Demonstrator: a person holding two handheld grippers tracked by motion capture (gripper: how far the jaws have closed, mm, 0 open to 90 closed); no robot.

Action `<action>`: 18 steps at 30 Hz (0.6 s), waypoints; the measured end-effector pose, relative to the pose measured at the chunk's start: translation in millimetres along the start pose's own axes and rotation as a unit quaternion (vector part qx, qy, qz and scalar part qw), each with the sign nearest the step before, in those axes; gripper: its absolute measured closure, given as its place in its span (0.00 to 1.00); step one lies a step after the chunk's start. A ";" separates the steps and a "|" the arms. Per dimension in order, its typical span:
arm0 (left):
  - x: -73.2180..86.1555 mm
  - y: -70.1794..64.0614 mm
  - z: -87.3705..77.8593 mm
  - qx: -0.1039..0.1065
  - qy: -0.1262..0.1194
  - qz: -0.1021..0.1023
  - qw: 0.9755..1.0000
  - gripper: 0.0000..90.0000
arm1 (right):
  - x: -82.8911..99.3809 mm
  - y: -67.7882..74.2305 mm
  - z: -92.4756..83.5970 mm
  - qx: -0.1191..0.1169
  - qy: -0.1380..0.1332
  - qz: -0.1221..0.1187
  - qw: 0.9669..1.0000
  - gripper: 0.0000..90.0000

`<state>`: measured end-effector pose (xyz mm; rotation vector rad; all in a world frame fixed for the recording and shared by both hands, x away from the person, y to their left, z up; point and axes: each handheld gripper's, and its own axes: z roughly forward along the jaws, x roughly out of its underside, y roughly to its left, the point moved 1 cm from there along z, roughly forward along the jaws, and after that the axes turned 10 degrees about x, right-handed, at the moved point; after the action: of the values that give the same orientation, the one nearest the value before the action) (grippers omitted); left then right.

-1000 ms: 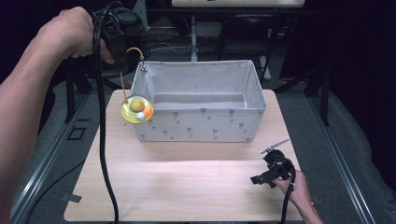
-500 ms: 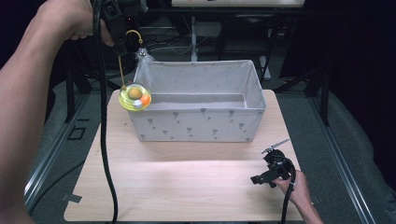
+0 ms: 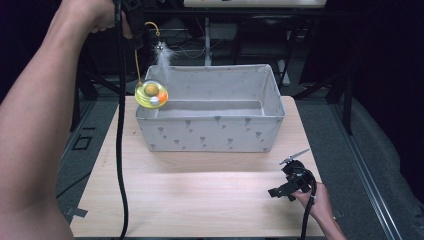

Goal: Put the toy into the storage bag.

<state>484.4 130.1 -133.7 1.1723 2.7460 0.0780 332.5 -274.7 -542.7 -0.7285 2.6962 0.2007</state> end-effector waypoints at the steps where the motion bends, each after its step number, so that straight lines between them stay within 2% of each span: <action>1: 0.0 0.0 0.0 0.000 0.000 0.000 1.000 0.97 | 0.0 0.1 0.0 0.000 0.000 -0.001 1.000 0.03; 2: -3.5 2.7 2.3 -0.007 -0.011 -0.004 1.000 0.97 | 0.1 0.0 0.1 0.000 -0.001 -0.001 1.000 0.03; 4: -6.2 5.9 5.2 -0.007 -0.016 -0.006 1.000 0.97 | 0.1 -0.5 0.2 0.006 0.003 -0.003 1.000 0.03; 5: -7.3 7.1 7.0 -0.007 -0.016 -0.007 1.000 0.97 | 0.0 -0.1 0.2 0.000 0.000 -0.001 1.000 0.03; 9: -9.8 11.4 11.4 -0.003 -0.016 -0.010 1.000 0.97 | -0.1 -0.2 0.3 -0.001 -0.001 -0.001 1.000 0.03; 10: -10.5 12.4 13.1 0.000 -0.024 -0.014 1.000 0.97 | 0.0 -0.3 0.5 0.004 -0.001 -0.002 1.000 0.03; 14: -13.3 17.4 21.3 -0.004 -0.020 -0.018 1.000 0.97 | -0.3 0.4 0.7 -0.003 -0.005 0.001 1.000 0.03; 15: -15.1 19.7 24.6 -0.007 -0.028 -0.021 0.999 0.97 | -0.4 0.3 0.3 0.001 -0.003 -0.001 1.000 0.03; 18: -17.9 21.6 31.6 -0.003 -0.020 -0.022 1.000 0.97 | -0.5 0.3 0.4 0.002 -0.002 -0.002 1.000 0.03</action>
<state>517.2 131.8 -160.3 1.0981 2.7336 0.0569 332.9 -274.1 -542.9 -0.7307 2.6901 0.1971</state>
